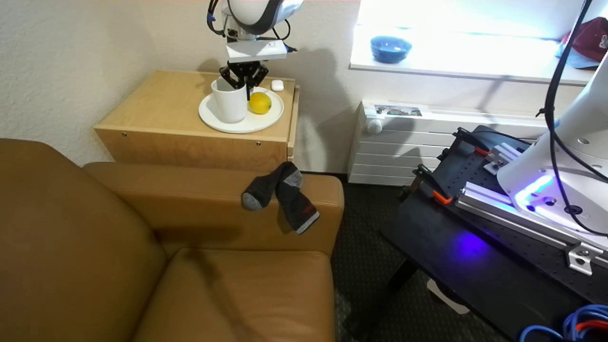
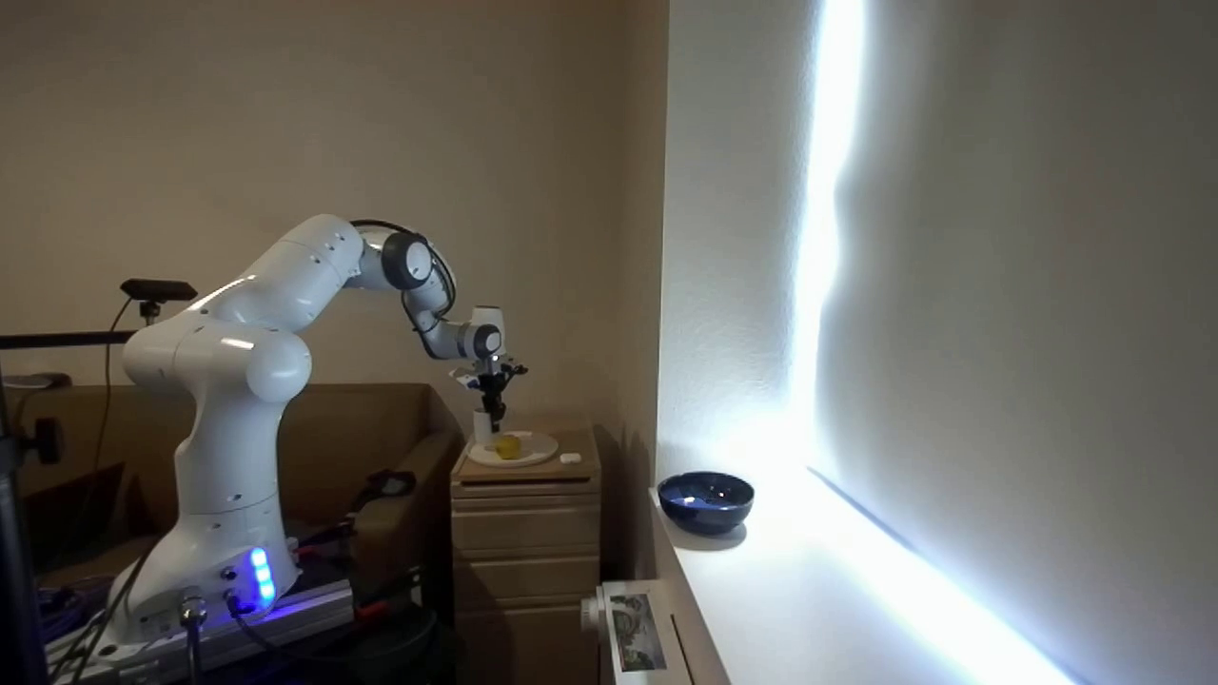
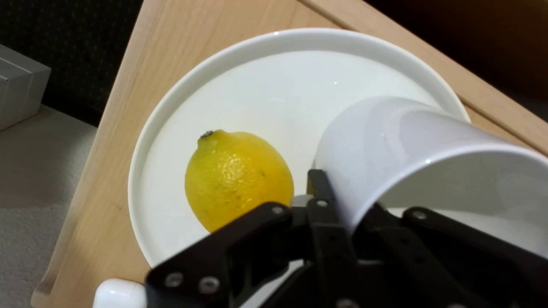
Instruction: Move the mug cup from the window sill to the top of the dresser
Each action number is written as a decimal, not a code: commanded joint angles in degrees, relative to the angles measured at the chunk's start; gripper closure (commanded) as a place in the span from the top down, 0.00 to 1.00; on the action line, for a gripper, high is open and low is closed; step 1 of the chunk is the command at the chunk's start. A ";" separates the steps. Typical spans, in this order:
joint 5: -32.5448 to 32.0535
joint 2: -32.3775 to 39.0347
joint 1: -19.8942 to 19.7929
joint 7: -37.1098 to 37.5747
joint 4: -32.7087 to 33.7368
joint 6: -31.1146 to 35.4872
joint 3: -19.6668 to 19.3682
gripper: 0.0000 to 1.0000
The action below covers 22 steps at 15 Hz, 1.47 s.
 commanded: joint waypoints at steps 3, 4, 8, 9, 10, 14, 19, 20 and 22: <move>0.83 2.67 0.59 -0.35 3.11 -0.69 -0.47 0.02; 0.74 2.92 0.71 -0.29 3.35 -0.79 -0.56 0.02; 0.78 3.55 0.76 -0.31 3.98 -0.86 -0.58 0.02; 0.81 3.55 0.80 -0.04 4.04 -0.94 -0.68 0.03; 0.66 3.45 0.99 0.37 4.15 -1.46 -0.96 0.31; 0.94 1.19 0.79 -0.23 2.91 -1.01 -0.35 0.52; 2.29 -5.37 0.18 -0.90 -2.00 -0.38 1.21 0.86; 3.62 -7.77 -0.68 -2.21 -3.88 -1.39 2.55 0.94; 6.90 -13.31 -2.55 -6.30 -8.50 -4.35 5.32 1.00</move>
